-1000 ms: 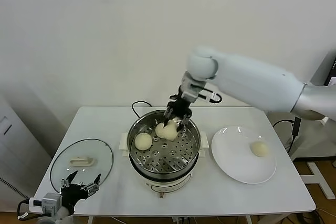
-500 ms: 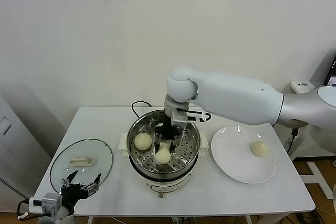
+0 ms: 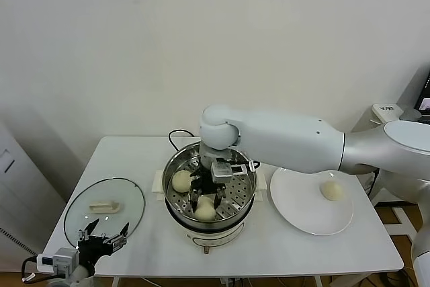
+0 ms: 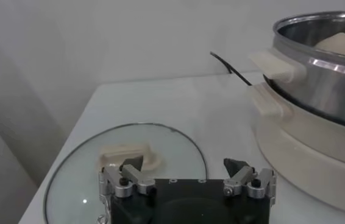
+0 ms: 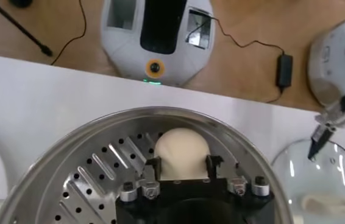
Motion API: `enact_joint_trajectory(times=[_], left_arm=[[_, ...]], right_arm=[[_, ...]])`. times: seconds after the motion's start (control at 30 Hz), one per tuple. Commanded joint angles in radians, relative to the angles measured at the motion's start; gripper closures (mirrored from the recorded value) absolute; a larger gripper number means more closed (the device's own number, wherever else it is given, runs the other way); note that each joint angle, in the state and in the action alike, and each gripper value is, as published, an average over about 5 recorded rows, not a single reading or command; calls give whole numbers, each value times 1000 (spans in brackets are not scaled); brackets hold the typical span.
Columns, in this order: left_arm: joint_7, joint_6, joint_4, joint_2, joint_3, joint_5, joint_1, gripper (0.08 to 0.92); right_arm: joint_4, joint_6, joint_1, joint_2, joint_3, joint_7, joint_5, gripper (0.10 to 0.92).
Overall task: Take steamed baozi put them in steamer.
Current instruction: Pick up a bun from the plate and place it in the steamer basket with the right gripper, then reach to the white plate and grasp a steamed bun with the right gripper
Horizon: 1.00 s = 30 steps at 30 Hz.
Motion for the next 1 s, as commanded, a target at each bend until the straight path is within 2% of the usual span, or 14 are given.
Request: enact_joint_trajectory(times=[0.03,0.17,0.27,0.67,1.0], left_arm=[[0,-1,1,1,-1,0,0,177],[0,-1,2,3,-3,-2,0,177],[1,-2,2,6,-4,-4,0,177],[0,-1,3,16,-7,-12,-2,177],[0,0,6,23,-8,-18,-8,177]], right_arm=[[-3,3,-11,0,21,0,-63,321],[-57,-14,19,-28,86,-17,-56,225],[-143,-44,46,-67,145,-31,-33,206],[-466,-341,108,-327,134,-66,120,203],[-629,-373,29,-445,120,-69,122,203]])
